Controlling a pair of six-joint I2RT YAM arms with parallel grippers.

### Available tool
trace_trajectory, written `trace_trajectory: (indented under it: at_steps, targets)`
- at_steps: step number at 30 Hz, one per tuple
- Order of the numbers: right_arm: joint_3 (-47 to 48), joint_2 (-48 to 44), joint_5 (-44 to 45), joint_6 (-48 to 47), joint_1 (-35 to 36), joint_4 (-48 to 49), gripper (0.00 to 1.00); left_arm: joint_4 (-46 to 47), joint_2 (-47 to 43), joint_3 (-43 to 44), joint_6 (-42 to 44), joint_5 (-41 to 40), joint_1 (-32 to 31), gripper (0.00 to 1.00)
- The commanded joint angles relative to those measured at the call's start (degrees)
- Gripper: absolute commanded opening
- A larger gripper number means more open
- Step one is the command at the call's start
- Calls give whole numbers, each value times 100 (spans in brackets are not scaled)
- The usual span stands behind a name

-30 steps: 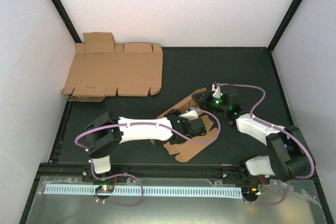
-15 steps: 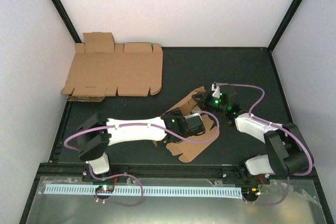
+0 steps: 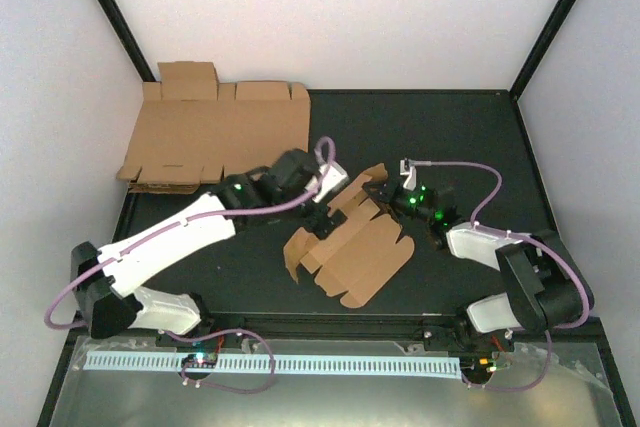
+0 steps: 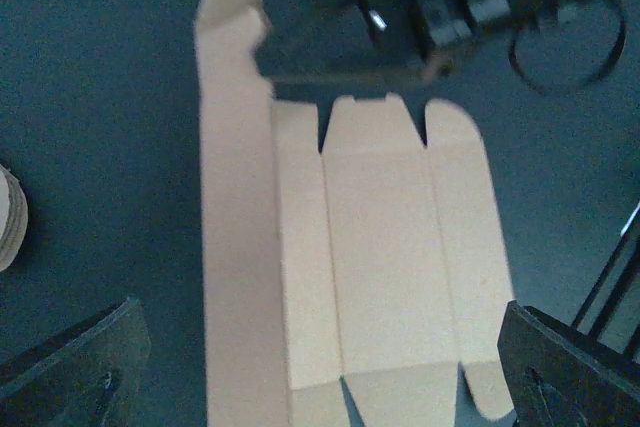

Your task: Fold the paper box

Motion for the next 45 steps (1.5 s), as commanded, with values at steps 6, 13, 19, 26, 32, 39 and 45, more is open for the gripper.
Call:
trace_trajectory:
  at_steps: [6, 13, 19, 26, 32, 39, 45]
  targets:
    - [-392, 223, -544, -651, 33, 1385, 2, 141, 239, -68, -96, 2040, 1337, 99]
    - [-673, 574, -669, -855, 33, 2095, 3, -4, 1019, 34, -46, 2403, 1436, 87]
    - [-812, 716, -613, -1049, 33, 2215, 4, 110, 1232, -70, -96, 2378, 1597, 82]
    - [-939, 814, -617, -1162, 33, 2251, 5, 157, 1433, -187, -98, 2534, 1644, 80]
    - [-986, 821, -605, -1136, 33, 2323, 7, 186, 1731, -310, -105, 2603, 1640, 76]
    - [-986, 825, -619, -1128, 37, 2363, 7, 286, 1941, -348, -85, 2914, 1648, 68]
    - [-995, 783, -618, -1147, 33, 2364, 8, 362, 1947, -350, -106, 3166, 1654, 58]
